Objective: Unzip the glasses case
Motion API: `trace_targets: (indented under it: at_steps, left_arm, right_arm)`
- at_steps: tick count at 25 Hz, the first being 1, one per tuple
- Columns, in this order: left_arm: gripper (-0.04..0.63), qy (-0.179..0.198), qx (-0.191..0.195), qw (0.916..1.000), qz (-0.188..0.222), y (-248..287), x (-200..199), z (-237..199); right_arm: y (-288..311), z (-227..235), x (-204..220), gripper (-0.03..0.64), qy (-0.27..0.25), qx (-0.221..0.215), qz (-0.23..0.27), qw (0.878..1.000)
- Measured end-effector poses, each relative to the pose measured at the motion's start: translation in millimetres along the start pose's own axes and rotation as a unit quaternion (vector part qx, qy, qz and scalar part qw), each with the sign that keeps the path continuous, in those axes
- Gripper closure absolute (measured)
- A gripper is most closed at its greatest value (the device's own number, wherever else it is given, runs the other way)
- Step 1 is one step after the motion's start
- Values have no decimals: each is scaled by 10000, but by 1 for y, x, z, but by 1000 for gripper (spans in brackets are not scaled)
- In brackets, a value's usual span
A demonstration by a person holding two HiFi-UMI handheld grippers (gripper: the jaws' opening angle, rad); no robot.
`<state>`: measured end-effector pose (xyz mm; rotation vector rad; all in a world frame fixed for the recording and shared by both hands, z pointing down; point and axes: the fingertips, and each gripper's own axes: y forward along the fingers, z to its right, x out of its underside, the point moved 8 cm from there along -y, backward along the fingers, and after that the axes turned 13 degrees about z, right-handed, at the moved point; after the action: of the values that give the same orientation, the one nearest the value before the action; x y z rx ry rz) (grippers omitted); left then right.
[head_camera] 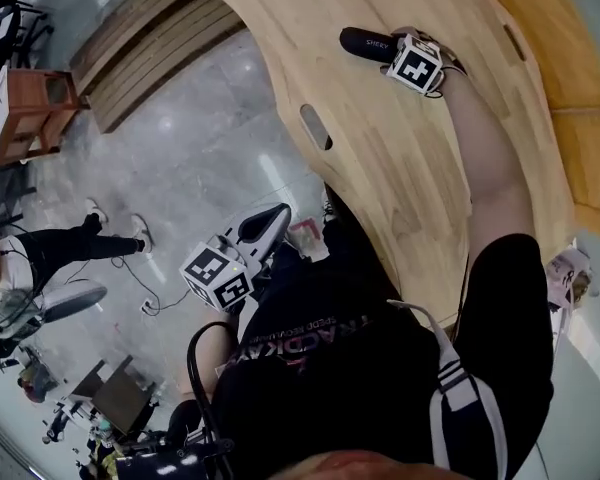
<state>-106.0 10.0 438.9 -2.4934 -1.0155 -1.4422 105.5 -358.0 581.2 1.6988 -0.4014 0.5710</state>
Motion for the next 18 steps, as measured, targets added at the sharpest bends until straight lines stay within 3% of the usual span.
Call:
trace_targets:
  at_steps: [3, 6, 12, 15, 18]
  left_arm:
    - [584, -115, -122, 9999, 16, 1, 6, -5]
    - [584, -218, -214, 9995, 21, 2, 7, -9]
    - [584, -276, -312, 9991, -14, 5, 8, -14]
    - [584, -200, -202, 9996, -30, 8, 5, -15]
    - [584, -96, -37, 9999, -62, 7, -7, -14]
  right_arm:
    - [11, 13, -6, 249, -470, 210, -36, 9987]
    - [24, 19, -5, 249, -555, 152, -159, 9982]
    - [37, 17, 3, 250, 268, -489, -44, 9984]
    - [30, 20, 4, 253, -41, -27, -163, 9999]
    - [9, 13, -2, 263, 18, 180, 21, 9998]
